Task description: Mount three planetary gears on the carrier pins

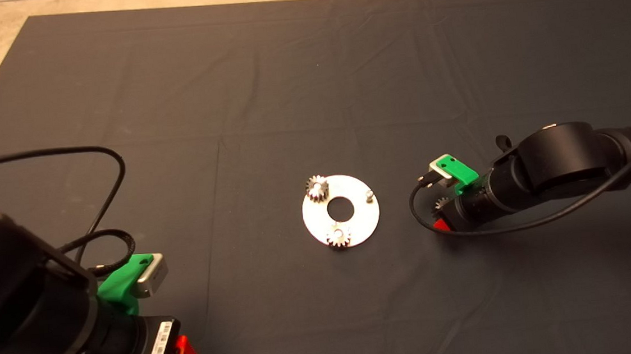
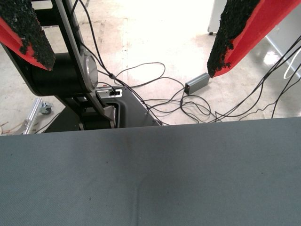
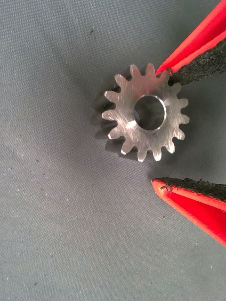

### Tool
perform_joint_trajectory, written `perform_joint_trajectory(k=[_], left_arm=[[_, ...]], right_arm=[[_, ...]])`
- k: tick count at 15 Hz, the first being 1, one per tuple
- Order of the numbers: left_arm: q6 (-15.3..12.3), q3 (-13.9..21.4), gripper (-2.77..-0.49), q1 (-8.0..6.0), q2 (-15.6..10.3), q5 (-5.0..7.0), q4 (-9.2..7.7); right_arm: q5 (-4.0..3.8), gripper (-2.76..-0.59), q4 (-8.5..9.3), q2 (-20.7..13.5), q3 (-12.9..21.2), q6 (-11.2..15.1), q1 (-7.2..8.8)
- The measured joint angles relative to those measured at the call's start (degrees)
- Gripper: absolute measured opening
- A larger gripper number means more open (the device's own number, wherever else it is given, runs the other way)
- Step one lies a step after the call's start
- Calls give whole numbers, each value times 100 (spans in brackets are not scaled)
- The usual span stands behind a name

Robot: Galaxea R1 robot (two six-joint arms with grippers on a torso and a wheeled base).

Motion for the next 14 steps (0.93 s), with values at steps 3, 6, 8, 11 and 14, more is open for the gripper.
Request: perform_joint_trajectory(k=[3,6,8,11,14], left_arm=[[-2,0,-93,0,4,-2,-5],[-2,0,-93,1,20,-2,-5],[-2,0,-93,2,20,-2,-7],[-2,0,-93,2,20,-2,-7],[-2,0,-93,0,46,-2,-11]], right_arm=[[9,-199,-131,2,-2,-4,0],[-2,-199,-308,17,-11,-49,2],[2,-199,-323,20,-11,-95,2],[-4,-199,-347,43,-11,-174,2],[-26,-199,-383,93,-11,-254,2]])
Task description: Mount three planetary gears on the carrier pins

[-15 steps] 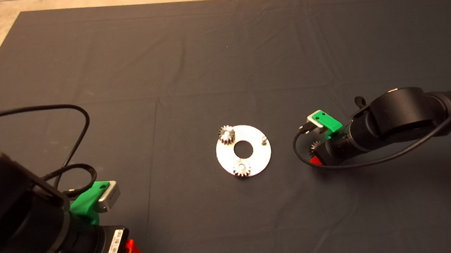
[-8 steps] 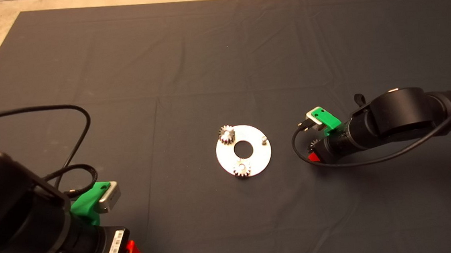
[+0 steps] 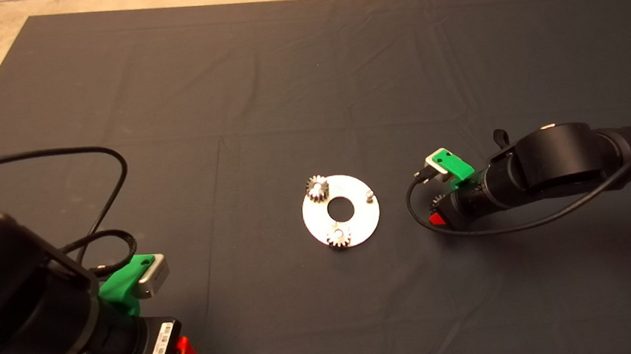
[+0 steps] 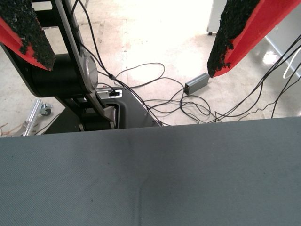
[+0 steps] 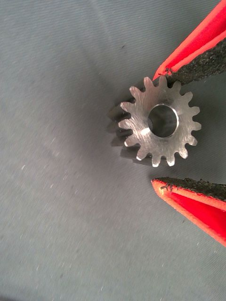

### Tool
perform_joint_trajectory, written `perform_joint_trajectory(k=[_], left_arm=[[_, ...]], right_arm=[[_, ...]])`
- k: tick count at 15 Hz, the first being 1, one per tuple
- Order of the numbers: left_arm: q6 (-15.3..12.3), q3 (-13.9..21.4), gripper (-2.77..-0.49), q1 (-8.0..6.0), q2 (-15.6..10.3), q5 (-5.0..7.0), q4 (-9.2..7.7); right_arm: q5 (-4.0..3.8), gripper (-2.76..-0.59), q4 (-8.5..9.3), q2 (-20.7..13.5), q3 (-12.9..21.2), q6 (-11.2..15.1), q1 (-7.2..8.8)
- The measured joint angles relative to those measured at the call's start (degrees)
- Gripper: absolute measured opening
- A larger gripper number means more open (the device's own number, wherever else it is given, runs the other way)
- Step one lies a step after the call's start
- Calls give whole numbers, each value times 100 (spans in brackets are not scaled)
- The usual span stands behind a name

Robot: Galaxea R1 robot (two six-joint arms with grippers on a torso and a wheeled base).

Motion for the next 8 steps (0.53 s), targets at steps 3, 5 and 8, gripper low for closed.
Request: perform_joint_trajectory(k=[3,5,8], left_arm=[[0,0,-93,2,52,2,-5],[0,0,-93,2,52,0,-9],[0,0,-93,2,70,-2,-11]], right_arm=[[4,-199,-70,70,0,-71,0],[9,-202,-153,71,0,-80,0],[13,-213,-310,71,0,-106,-2]])
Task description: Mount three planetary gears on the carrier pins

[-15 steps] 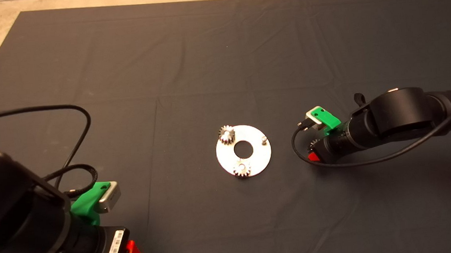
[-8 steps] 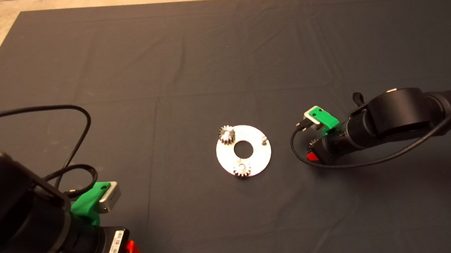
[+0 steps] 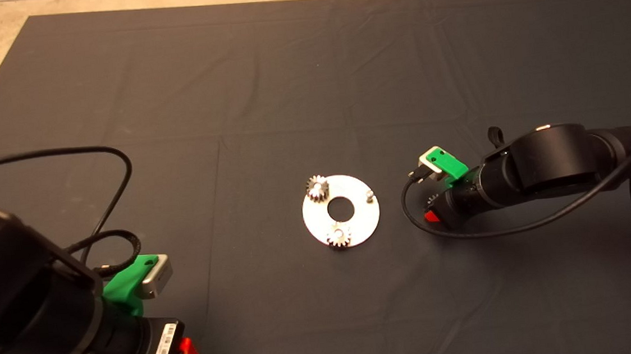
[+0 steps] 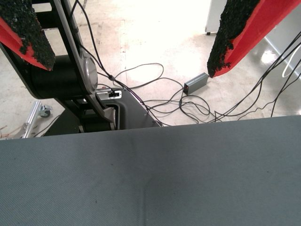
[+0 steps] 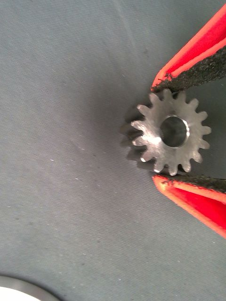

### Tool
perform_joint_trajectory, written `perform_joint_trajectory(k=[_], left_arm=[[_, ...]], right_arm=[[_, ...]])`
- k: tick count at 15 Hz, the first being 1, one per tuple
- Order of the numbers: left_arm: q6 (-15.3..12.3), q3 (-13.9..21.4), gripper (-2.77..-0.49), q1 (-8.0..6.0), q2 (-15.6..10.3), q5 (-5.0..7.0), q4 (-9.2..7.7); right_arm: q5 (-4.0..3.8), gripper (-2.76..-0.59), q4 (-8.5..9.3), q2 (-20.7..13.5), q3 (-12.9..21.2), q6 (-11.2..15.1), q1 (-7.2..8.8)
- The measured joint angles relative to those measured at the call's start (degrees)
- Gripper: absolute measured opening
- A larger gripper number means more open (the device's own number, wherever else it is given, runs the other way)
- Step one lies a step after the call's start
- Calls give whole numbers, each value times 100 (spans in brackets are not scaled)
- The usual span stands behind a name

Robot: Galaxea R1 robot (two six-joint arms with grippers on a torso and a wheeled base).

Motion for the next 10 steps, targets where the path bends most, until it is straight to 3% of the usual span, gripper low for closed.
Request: perform_joint_trajectory(k=[7,10], left_arm=[[0,0,-93,0,-2,2,-2],[1,0,-93,0,-2,5,-2]], right_arm=[[-2,-220,-81,-4,0,-11,-32],[0,-221,-180,-22,22,-13,-127]])
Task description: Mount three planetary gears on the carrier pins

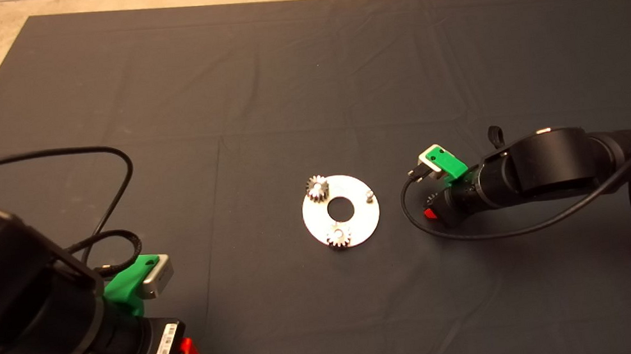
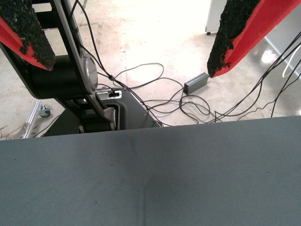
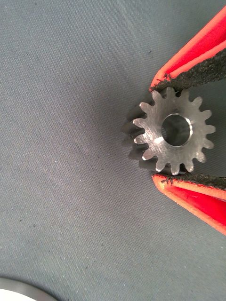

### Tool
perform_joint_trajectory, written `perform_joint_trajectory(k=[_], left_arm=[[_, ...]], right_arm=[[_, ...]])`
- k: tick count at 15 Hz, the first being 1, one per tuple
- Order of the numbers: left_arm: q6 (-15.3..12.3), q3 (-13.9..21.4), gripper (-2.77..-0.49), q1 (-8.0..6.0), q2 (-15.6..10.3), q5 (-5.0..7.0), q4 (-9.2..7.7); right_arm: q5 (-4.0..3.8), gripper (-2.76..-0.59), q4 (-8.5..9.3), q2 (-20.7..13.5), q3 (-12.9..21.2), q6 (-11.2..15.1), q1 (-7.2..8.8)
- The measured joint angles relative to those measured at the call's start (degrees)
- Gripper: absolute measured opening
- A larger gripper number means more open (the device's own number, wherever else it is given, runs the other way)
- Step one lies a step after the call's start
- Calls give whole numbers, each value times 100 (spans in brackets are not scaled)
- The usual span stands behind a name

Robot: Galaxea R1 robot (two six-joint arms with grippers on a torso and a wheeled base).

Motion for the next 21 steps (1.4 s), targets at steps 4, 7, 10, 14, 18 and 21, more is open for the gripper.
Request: perform_joint_trajectory(k=[4,7,10,14,18,21], left_arm=[[-1,2,-93,0,0,-2,0],[-1,2,-93,0,2,-2,-2],[-1,2,-93,0,0,-2,-16],[1,2,-93,0,0,0,-20],[1,2,-93,0,14,0,-22],[4,2,-93,0,15,-2,-20]], right_arm=[[6,-224,-82,0,2,0,-54],[10,-226,-120,0,15,2,-68],[21,-229,-118,-17,24,33,-67],[20,-229,3,11,221,324,10],[28,-229,133,137,369,395,359],[-24,-230,365,176,439,395,774]])
